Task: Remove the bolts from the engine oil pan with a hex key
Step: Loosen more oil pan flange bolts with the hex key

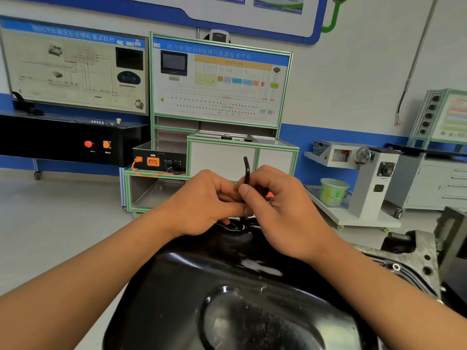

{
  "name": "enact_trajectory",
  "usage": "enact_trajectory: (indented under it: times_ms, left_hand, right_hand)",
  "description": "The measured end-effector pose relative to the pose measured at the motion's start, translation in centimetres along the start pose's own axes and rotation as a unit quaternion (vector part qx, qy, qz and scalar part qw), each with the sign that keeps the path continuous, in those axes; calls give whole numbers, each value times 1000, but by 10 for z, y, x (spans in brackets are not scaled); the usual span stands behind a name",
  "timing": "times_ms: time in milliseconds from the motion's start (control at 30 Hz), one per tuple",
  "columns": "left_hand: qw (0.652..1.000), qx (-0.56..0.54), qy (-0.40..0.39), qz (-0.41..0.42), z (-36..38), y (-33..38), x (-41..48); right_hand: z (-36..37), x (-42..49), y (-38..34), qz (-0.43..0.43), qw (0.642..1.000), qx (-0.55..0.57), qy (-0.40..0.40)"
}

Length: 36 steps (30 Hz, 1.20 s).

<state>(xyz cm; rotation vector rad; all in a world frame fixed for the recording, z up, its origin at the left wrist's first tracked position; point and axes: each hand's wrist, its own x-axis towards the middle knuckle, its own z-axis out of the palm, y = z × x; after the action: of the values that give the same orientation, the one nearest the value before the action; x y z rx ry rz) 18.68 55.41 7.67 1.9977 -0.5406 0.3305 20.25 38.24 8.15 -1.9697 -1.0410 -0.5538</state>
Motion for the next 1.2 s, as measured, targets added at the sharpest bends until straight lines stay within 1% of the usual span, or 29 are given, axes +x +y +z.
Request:
enact_trajectory:
  times_ms: [133, 267, 333, 433, 567, 733, 833, 967, 1067, 1200]
  left_hand:
    - [1000, 17, -17, -10, 0, -2, 2]
    - [987, 130, -65, -65, 0, -8, 7]
    - [980, 147, -98, -90, 1, -8, 9]
    - [976, 146, -120, -108, 1, -5, 9]
    - [984, 107, -97, -105, 1, -7, 9]
    - [989, 60, -74, -115, 1, -11, 10]
    - [989, 43, -72, -118, 1, -12, 9]
    - [990, 39, -79, -109, 2, -8, 7]
    - [989, 39, -91, -109, 0, -5, 6]
    - [989, 89, -78, -92, 0, 0, 3]
  right_hand:
    - [-1, 0, -1, -7, 1000, 1, 14]
    - [-3, 1, 3, 23, 993, 43, 112]
    - [-5, 1, 5, 52, 984, 74, 153]
    - [-5, 2, 6, 70, 980, 84, 165]
    - [-3, 2, 6, 57, 985, 77, 140]
    - [-2, -1, 4, 16, 998, 29, 56]
    - [-2, 0, 4, 13, 999, 19, 29]
    - [-1, 0, 3, 1, 1000, 10, -1]
    - [-2, -1, 2, -37, 998, -27, -32]
    - [-1, -3, -1, -95, 988, -73, -96]
